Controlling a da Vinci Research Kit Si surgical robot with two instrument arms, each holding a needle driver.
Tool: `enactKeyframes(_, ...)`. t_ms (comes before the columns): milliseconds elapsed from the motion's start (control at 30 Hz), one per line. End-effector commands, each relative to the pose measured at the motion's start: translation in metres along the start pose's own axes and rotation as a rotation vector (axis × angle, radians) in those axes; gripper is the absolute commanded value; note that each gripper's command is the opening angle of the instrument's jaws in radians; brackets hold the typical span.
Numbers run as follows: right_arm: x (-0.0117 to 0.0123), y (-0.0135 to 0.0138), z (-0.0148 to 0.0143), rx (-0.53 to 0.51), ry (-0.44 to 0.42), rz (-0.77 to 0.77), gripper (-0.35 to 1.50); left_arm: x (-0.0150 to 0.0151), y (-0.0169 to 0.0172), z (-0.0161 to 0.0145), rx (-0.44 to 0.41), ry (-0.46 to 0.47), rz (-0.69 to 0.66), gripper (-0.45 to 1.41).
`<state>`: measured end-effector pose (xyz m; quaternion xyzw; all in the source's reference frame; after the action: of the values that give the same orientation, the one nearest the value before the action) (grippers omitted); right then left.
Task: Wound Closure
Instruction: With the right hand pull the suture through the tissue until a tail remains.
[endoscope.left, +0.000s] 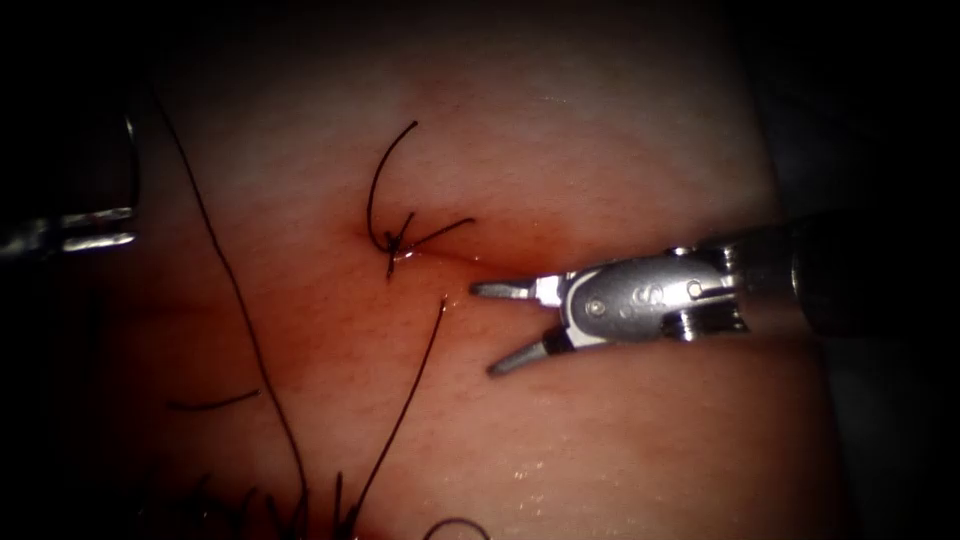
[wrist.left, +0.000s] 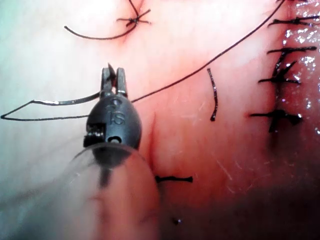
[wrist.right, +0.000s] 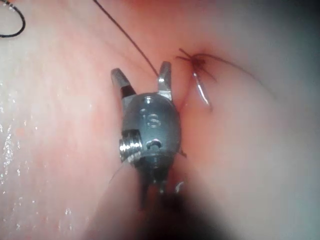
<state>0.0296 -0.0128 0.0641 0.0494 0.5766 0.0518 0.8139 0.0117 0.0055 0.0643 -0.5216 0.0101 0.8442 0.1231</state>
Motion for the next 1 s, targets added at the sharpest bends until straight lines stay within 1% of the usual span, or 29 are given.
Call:
enactKeyframes(33,-0.0008,-0.0001,0.0021,0.012,-0.008,-0.003,1.26,-0.0003,0.0,0.0007,-0.001,0.001,0.001,-0.45)
enactKeyframes(100,-0.0012,-0.0002,0.0032,0.022,-0.023,-0.008,1.18,-0.0003,0.0,0.0007,-0.001,0.001,0.001,-0.45)
enactKeyframes(133,-0.0015,-0.0002,0.0037,0.026,-0.026,-0.011,1.18,-0.0003,0.0,0.0007,-0.001,0.001,0.001,-0.45)
enactKeyframes(167,-0.002,-0.0002,0.0042,0.032,-0.028,-0.01,1.06,-0.0003,0.0001,0.0006,-0.001,0.001,0.001,-0.45)
enactKeyframes(200,-0.002,-0.0002,0.0042,0.032,-0.028,-0.01,1.06,-0.0003,0.0001,0.0006,-0.001,0.001,0.001,-0.45)
enactKeyframes(267,-0.0026,0.0,0.0044,0.042,-0.035,-0.003,0.86,-0.0002,0.0001,0.0005,-0.001,0.001,0.001,-0.45)
enactKeyframes(300,-0.0027,0.0,0.0043,0.044,-0.038,-0.004,0.71,-0.0002,0.0001,0.0005,-0.001,0.001,0.001,-0.45)
enactKeyframes(333,-0.0028,0.0,0.0043,0.046,-0.04,-0.005,0.61,-0.0001,0.0001,0.0005,-0.001,0.001,0.001,-0.45)
enactKeyframes(433,-0.0028,-0.0001,0.0043,0.049,-0.042,0.0,-0.2,-0.0001,0.0001,0.0005,-0.001,0.001,0.001,-0.45)
enactKeyframes(467,-0.0028,-0.0002,0.0043,0.051,-0.044,0.006,-0.35,-0.0001,0.0001,0.0005,-0.001,0.001,0.001,-0.45)
enactKeyframes(600,-0.0024,-0.0004,0.0042,0.024,-0.077,0.018,-0.35,-0.0001,0.0001,0.0005,-0.001,0.001,0.001,-0.45)
enactKeyframes(767,-0.0018,-0.0009,0.0038,0.041,-0.107,0.071,-0.35,-0.0001,0.0001,0.0005,-0.001,0.001,0.001,-0.45)
enactKeyframes(900,-0.001,-0.0021,0.0033,0.055,-0.106,0.085,-0.35,-0.0001,0.0001,0.0006,0.0,0.0,0.0,-0.45)
enactKeyframes(967,0.0003,-0.0036,0.003,0.069,-0.1,0.079,-0.35,-0.0001,0.0001,0.0007,0.001,0.0,0.0,-0.45)
enactKeyframes(1000,0.0003,-0.0036,0.003,0.069,-0.1,0.079,-0.35,-0.0001,0.0001,0.0007,0.001,0.0,0.0,-0.45)
